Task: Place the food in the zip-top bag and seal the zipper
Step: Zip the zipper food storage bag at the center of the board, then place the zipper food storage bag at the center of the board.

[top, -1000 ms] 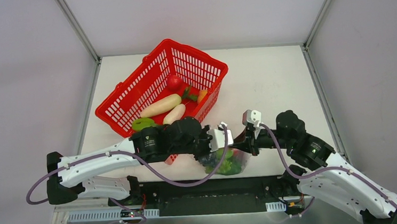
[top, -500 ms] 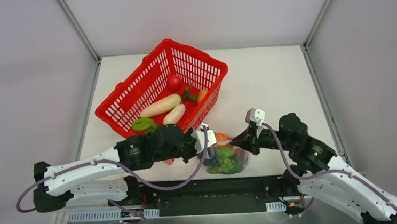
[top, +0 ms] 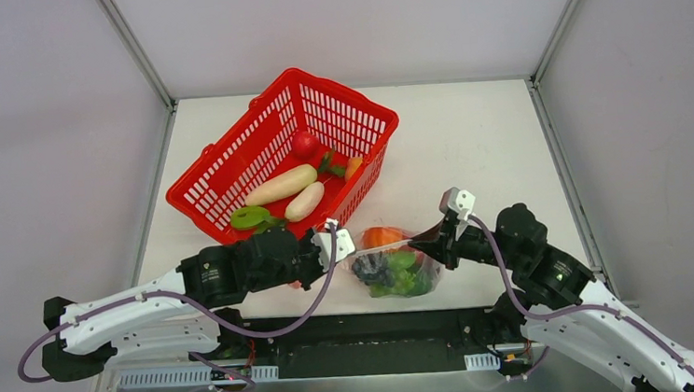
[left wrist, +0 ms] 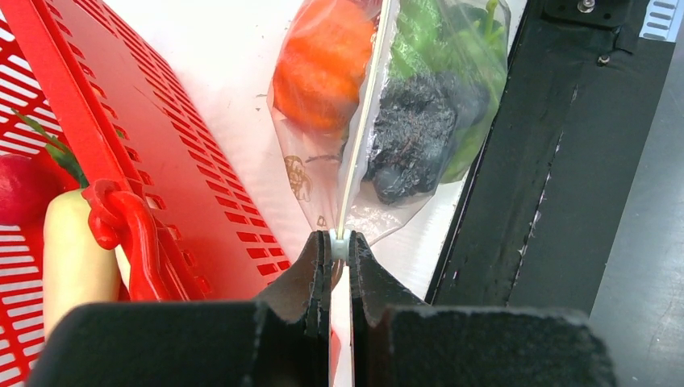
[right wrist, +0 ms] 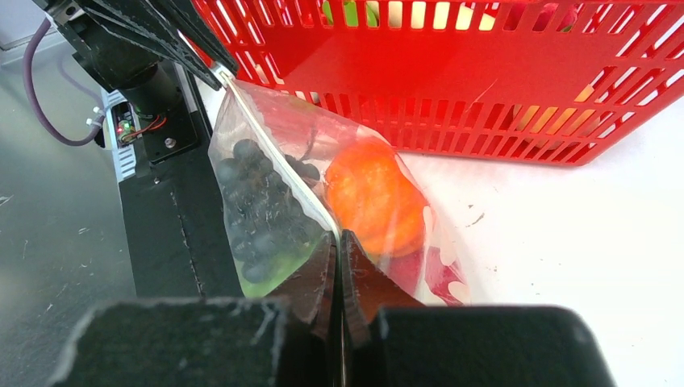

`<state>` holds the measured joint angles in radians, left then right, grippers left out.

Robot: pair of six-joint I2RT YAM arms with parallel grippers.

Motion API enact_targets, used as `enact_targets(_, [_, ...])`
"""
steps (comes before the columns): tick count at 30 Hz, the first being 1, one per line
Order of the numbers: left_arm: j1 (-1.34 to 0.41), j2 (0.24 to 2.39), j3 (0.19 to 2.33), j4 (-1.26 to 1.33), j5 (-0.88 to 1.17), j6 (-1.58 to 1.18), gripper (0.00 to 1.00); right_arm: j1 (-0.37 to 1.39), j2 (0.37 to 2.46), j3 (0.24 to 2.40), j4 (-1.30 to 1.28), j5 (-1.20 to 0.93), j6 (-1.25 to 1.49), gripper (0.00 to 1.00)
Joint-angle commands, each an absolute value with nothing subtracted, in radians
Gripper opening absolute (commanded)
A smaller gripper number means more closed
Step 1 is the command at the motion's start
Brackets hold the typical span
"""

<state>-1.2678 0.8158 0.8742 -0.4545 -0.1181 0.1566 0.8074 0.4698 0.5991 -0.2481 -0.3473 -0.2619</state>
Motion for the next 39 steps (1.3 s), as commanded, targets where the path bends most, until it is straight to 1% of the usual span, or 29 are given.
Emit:
enact_targets(1, [-1.258, 0.808, 0.869, -0.524, -0.186, 0.125, 0.00, 0.802, 0.451, 0.613, -0.173, -0.289, -0.244, 0.00])
enact_targets(5, [-1.257, 0.833, 0.887, -0.537, -0.215, 0.119, 0.00, 0.802, 0.461, 0.621, -0.172, -0.287, -0.230, 0.00])
enact_targets(6, [-1.258, 0.836, 0.888, -0.534, -0.215, 0.117, 0.02, 0.802, 0.463, 0.623, -0.172, -0.285, -0.228, 0.00])
enact_targets(7, [-1.258, 0.836, 0.887, -0.523, -0.215, 0.117, 0.13, 0.802, 0.462, 0.623, -0.172, -0.286, -0.225, 0.00])
enact_targets(8, [-1.257, 0.836, 0.883, -0.499, -0.216, 0.112, 0.30, 0.801, 0.463, 0.626, -0.172, -0.288, -0.222, 0.00])
enact_targets(9, [-1.258, 0.834, 0.878, -0.474, -0.214, 0.107, 0.38, 0.801, 0.463, 0.627, -0.170, -0.286, -0.219, 0.00])
enact_targets(11, [-1.258, 0.827, 0.864, -0.408, -0.202, 0.098, 0.50, 0.802, 0.460, 0.627, -0.168, -0.271, -0.210, 0.00])
enact_targets(14, [-1.257, 0.817, 0.809, -0.264, -0.179, 0.088, 0.63, 0.802, 0.458, 0.619, -0.139, -0.190, -0.189, 0.00])
enact_targets(16, [-1.255, 0.819, 0.783, -0.210, -0.189, 0.089, 0.68, 0.802, 0.461, 0.623, -0.125, -0.102, -0.175, 0.00])
enact_targets(17, [-1.251, 0.824, 0.786, -0.209, -0.196, 0.083, 0.69, 0.802, 0.463, 0.629, -0.124, -0.054, -0.172, 0.00])
enact_targets(20, [-1.247, 0.845, 0.813, -0.259, -0.214, 0.084, 0.81, 0.802, 0.464, 0.660, -0.118, 0.115, -0.178, 0.00])
enact_targets(23, [-1.247, 0.854, 0.824, -0.284, -0.240, 0.076, 0.86, 0.802, 0.471, 0.700, -0.093, 0.217, -0.205, 0.00])
enact_targets(27, [-1.247, 0.850, 0.812, -0.253, -0.223, 0.064, 0.88, 0.801, 0.500, 0.726, -0.103, 0.199, -0.235, 0.00])
enact_targets(29, [-1.246, 0.848, 0.810, -0.237, -0.216, 0.058, 0.90, 0.801, 0.514, 0.713, -0.140, 0.142, -0.216, 0.00])
enact_targets(31, [-1.247, 0.847, 0.810, -0.220, -0.196, 0.052, 0.91, 0.801, 0.522, 0.664, -0.181, 0.001, -0.185, 0.00])
enact_targets(32, [-1.246, 0.847, 0.810, -0.210, -0.185, 0.047, 0.91, 0.801, 0.527, 0.633, -0.194, -0.091, -0.166, 0.04])
enact_targets(35, [-1.246, 0.849, 0.809, -0.179, -0.155, 0.041, 0.93, 0.803, 0.577, 0.614, -0.248, -0.366, -0.184, 0.27])
enact_targets(37, [-1.246, 0.852, 0.819, -0.181, -0.142, 0.039, 0.93, 0.804, 0.642, 0.664, -0.284, -0.441, -0.159, 0.43])
enact_targets(38, [-1.246, 0.853, 0.825, -0.185, -0.138, 0.037, 0.93, 0.805, 0.668, 0.688, -0.303, -0.447, -0.143, 0.46])
enact_targets(39, [-1.246, 0.852, 0.828, -0.188, -0.136, 0.035, 0.94, 0.804, 0.690, 0.713, -0.324, -0.439, -0.131, 0.48])
